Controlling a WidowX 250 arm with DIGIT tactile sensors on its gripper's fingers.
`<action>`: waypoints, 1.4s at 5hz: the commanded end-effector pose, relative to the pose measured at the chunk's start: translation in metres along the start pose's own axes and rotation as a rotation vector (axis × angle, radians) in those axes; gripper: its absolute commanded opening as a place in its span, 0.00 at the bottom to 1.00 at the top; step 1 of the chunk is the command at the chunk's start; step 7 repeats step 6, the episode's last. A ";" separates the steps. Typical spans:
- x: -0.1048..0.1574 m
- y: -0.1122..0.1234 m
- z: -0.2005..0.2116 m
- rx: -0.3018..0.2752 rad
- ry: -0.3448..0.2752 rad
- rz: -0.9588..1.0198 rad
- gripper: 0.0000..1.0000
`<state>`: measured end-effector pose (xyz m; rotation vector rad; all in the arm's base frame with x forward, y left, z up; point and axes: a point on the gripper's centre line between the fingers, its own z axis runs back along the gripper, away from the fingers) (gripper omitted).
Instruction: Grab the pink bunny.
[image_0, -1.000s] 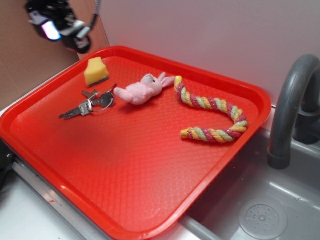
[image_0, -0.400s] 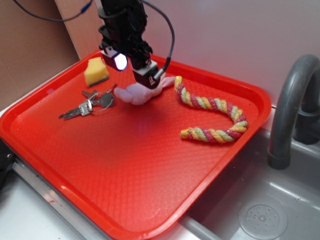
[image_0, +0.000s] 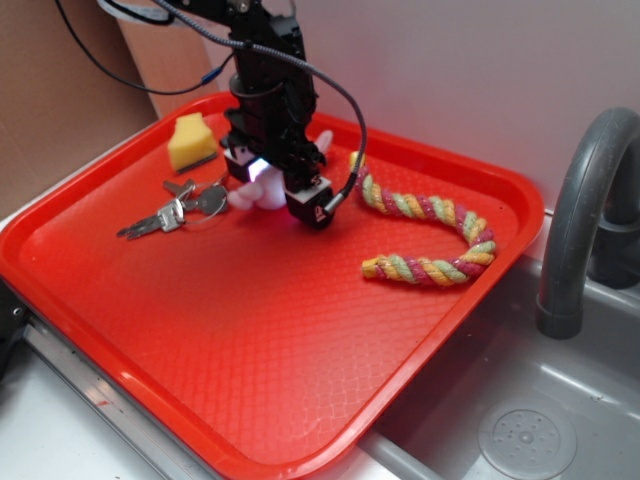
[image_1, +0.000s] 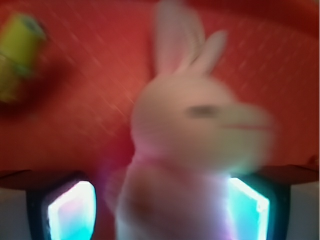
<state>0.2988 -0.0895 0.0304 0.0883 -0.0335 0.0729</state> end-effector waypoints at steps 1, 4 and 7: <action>-0.010 0.004 0.016 -0.017 -0.036 0.008 0.00; -0.069 0.015 0.142 -0.193 -0.019 0.076 0.00; -0.094 0.031 0.171 -0.184 -0.049 0.156 0.00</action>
